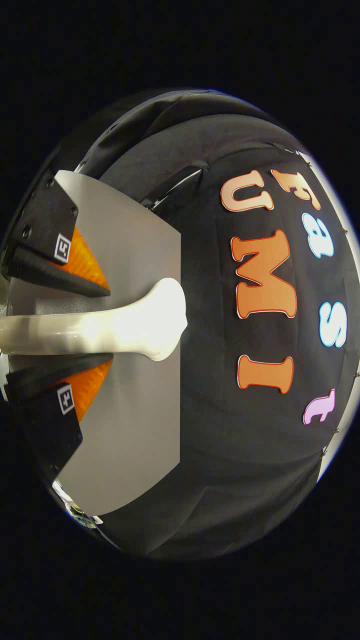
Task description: Iron the clothes twice with a garment steamer, once on the left side and once on the right side.
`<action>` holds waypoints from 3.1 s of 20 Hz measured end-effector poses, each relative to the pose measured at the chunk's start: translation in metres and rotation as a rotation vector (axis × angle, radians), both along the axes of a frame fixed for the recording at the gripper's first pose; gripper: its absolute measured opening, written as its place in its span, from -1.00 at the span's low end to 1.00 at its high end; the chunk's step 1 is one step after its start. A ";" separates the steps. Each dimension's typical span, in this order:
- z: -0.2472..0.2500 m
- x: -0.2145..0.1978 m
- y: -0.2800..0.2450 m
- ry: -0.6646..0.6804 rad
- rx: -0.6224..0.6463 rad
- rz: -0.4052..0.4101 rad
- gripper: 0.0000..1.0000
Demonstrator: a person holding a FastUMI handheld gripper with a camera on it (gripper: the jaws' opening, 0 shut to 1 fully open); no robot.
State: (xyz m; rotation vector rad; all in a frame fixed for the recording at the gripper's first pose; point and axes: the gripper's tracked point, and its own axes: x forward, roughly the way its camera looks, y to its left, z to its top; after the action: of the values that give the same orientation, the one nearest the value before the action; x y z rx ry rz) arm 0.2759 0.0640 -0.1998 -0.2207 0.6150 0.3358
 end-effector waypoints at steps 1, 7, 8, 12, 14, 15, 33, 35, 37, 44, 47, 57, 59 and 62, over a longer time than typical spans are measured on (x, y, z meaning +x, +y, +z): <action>-0.002 0.001 -0.002 0.000 -0.010 -0.004 0.37; -0.002 0.003 -0.004 0.000 -0.015 -0.005 0.02; -0.001 0.002 -0.001 0.003 -0.016 0.000 0.02; 0.003 -0.001 0.000 -0.003 -0.008 0.014 0.02; 0.010 0.000 0.001 -0.016 0.006 0.012 0.02; 0.014 -0.002 0.000 -0.024 0.015 0.009 0.02; 0.101 -0.094 0.002 -0.217 0.203 -0.139 0.01; 0.107 -0.109 0.007 -0.241 0.195 -0.180 0.01; 0.117 -0.125 0.017 -0.266 0.201 -0.207 0.01; 0.142 -0.184 0.076 -0.362 0.220 -0.231 0.01; 0.151 -0.203 0.102 -0.387 0.216 -0.222 0.01; 0.176 -0.254 0.188 -0.451 0.283 -0.206 0.00; 0.174 -0.261 0.200 -0.458 0.284 -0.215 0.00; 0.174 -0.257 0.217 -0.460 0.283 -0.210 0.00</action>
State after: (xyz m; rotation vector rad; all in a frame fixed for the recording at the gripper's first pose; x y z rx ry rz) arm 0.0193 0.2810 -0.0258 0.0412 0.1302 0.1566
